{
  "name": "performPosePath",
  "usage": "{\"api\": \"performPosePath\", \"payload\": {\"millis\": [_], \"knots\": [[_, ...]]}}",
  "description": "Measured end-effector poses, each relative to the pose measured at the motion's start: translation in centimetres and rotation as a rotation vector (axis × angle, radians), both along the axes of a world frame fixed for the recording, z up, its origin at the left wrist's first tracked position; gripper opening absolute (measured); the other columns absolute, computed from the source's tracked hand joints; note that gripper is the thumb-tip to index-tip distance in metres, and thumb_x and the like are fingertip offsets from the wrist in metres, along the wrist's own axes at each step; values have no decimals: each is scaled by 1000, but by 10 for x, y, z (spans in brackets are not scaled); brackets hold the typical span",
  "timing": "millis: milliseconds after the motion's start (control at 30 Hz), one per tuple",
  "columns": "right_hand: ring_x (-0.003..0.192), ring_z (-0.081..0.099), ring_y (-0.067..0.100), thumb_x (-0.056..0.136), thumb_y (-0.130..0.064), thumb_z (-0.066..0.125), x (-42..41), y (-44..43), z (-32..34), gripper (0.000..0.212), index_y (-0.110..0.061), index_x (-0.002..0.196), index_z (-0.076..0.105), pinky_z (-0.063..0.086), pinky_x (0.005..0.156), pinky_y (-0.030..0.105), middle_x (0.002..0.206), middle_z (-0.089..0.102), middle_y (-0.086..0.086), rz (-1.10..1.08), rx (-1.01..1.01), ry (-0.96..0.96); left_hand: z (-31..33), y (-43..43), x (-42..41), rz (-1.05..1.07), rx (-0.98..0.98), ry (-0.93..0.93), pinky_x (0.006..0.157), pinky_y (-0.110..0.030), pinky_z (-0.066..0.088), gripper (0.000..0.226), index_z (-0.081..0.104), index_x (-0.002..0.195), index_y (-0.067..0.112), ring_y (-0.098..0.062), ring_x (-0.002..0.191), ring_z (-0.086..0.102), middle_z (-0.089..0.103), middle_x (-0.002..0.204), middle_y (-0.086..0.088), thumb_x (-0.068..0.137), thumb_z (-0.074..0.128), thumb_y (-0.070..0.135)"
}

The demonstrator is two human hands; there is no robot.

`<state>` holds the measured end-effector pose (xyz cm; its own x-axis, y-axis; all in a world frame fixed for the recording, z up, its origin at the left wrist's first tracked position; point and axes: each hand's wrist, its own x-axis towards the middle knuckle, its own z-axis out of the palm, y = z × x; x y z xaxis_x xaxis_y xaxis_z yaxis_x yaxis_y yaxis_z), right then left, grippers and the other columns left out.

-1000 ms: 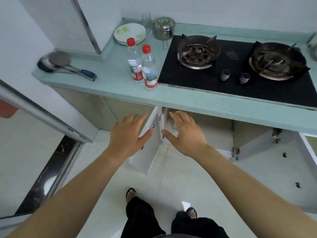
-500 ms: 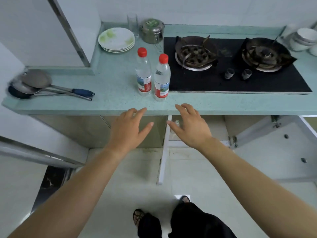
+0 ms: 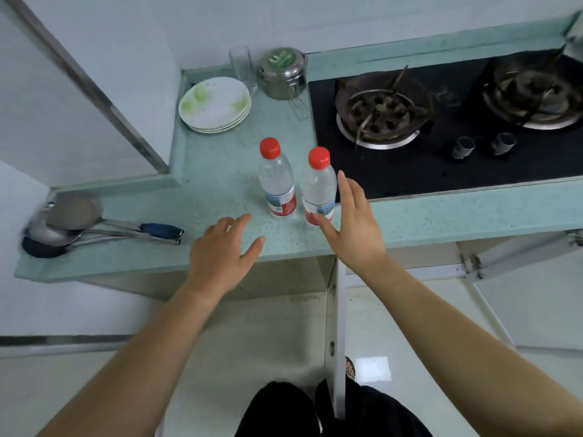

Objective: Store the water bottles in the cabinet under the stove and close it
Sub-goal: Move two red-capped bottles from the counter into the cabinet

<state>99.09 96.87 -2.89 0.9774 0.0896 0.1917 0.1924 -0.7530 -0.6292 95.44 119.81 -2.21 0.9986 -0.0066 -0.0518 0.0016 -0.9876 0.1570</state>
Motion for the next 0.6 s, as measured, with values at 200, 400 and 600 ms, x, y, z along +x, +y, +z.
{"api": "performPosePath", "payload": {"millis": [200,400,600], "knots": [[133,35,23,87,-26,61,32,39,-24,80,-14,146,9,44,95,30,149,25,11,-103,240,-9,-13,23,50,-90,-58,7,88,-44,46,71,42,134,20,-32,114,53,54,129,-9,81,24,63],[114,34,-4,90,-18,56,59,60,-26,75,-18,147,8,28,90,-3,139,31,7,-320,378,-9,-26,45,117,-327,-89,52,87,-43,48,72,43,135,20,-30,115,53,55,128,-8,81,24,64],[107,42,16,88,-25,60,42,62,-24,76,-25,147,11,33,88,17,115,31,0,-516,285,2,-21,49,155,-512,-120,23,86,-42,47,74,40,137,20,-32,111,54,54,128,-10,80,28,66]]}}
